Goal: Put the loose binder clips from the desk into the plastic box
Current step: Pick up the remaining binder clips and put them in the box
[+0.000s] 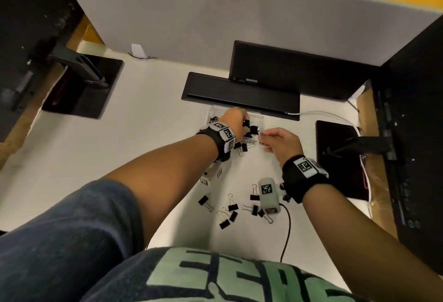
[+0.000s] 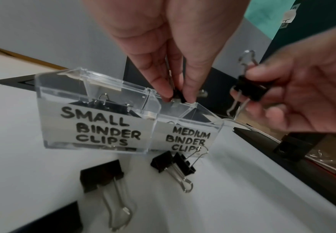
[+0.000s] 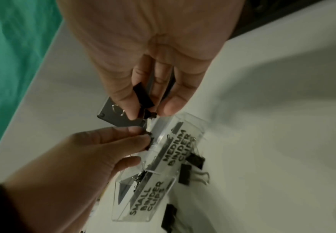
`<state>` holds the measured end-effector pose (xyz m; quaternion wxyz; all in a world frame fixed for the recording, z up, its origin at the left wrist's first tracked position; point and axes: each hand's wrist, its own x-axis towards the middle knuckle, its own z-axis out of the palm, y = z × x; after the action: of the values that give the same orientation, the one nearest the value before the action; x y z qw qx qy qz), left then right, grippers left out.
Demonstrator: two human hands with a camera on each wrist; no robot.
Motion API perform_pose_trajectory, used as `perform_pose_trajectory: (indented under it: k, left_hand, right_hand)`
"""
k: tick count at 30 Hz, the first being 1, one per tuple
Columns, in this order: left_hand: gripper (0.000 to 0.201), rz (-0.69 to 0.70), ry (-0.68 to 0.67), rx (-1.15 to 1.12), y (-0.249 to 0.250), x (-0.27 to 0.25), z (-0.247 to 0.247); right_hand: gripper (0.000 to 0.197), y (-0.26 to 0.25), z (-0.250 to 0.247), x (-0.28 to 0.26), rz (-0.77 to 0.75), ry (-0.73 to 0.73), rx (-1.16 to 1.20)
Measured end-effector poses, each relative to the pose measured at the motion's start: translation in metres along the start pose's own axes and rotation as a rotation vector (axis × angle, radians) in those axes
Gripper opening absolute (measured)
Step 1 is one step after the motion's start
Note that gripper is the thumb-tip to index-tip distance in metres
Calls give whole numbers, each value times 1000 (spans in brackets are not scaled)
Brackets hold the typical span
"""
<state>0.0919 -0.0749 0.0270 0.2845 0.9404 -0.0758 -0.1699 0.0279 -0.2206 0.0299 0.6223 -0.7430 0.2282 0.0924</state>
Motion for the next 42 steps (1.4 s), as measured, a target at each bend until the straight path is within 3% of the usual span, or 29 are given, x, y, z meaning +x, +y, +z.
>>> perform_pose_trajectory:
  k: [8,12,16,22,27,33,37,42]
  left_hand:
    - [27,-4,101,-169,-33,-22,-2]
    - [24,-49,94,-136,-62,-45,-2]
    - [20,-86,53,-75,-86,-70,2]
    - [29,-144,-39,15,-110,-90,19]
    - [33,-168,-63,84,-110,-97,29]
    - [28,-165,-93,44,-116,-101,36]
    - [24,-133,-90,3,-121,-107,38]
    - [20,-116,-79,28,-124,-111,36]
  right_hand:
    - [8,-13,33,44,-132,36,-323]
    - [13,-14,45,51,-212,27,-655]
    - [18,-7,54,38,-342,25,-825]
    - [29,37,55,6,-393,-169,-1057]
    - [47,59,43,-7,-292,-186,-1107]
    - [39,71,44,-17,-314,-231,-1147]
    - [41,71,44,-14,-284,-153,-1114]
    - [27,70,46,-14,-301,-176,-1126]
